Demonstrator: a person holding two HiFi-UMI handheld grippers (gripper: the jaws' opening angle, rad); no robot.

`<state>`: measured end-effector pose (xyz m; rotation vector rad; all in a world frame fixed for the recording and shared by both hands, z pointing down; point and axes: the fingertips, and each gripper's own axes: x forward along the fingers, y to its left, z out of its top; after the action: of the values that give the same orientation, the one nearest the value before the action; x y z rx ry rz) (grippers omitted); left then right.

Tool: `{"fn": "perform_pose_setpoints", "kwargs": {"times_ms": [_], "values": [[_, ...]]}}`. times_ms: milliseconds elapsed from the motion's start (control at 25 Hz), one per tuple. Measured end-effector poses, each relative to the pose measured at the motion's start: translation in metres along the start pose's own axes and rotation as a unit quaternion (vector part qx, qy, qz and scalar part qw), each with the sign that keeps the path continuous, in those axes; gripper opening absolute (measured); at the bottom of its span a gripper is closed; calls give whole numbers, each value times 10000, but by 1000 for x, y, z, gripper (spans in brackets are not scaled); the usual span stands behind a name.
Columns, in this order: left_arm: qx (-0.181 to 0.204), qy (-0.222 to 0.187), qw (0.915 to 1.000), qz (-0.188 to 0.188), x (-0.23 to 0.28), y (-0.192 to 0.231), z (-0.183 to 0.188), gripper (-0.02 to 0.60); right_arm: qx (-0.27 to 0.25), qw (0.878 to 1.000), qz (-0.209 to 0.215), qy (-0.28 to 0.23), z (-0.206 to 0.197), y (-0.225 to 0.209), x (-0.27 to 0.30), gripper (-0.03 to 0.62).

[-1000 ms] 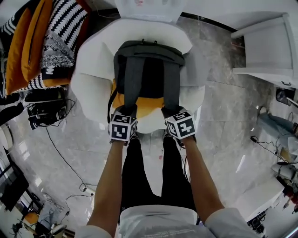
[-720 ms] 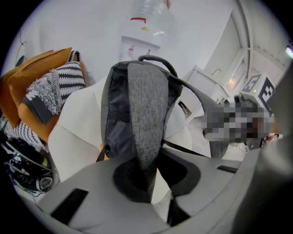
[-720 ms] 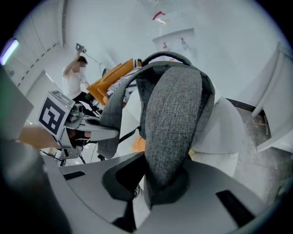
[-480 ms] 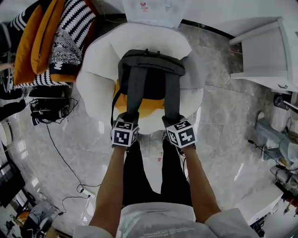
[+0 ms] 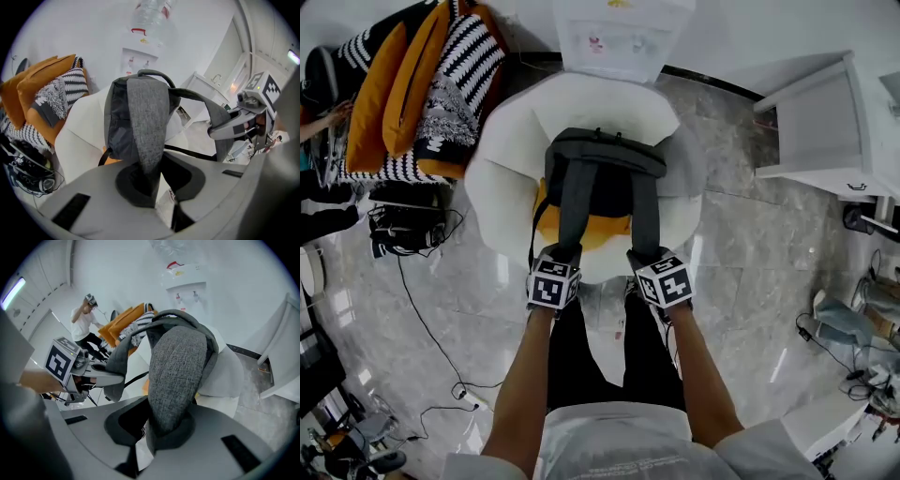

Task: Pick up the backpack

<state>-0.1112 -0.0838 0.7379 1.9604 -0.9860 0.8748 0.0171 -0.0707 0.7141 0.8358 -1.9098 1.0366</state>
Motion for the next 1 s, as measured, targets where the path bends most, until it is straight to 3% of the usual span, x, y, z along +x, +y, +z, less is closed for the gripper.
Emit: {"fn": "perform_pose_setpoints", "kwargs": {"times_ms": [1000], "values": [[-28, -35, 9999, -161, -54, -11, 15, 60, 28, 9997, 230, -119, 39, 22, -55, 34]]}}
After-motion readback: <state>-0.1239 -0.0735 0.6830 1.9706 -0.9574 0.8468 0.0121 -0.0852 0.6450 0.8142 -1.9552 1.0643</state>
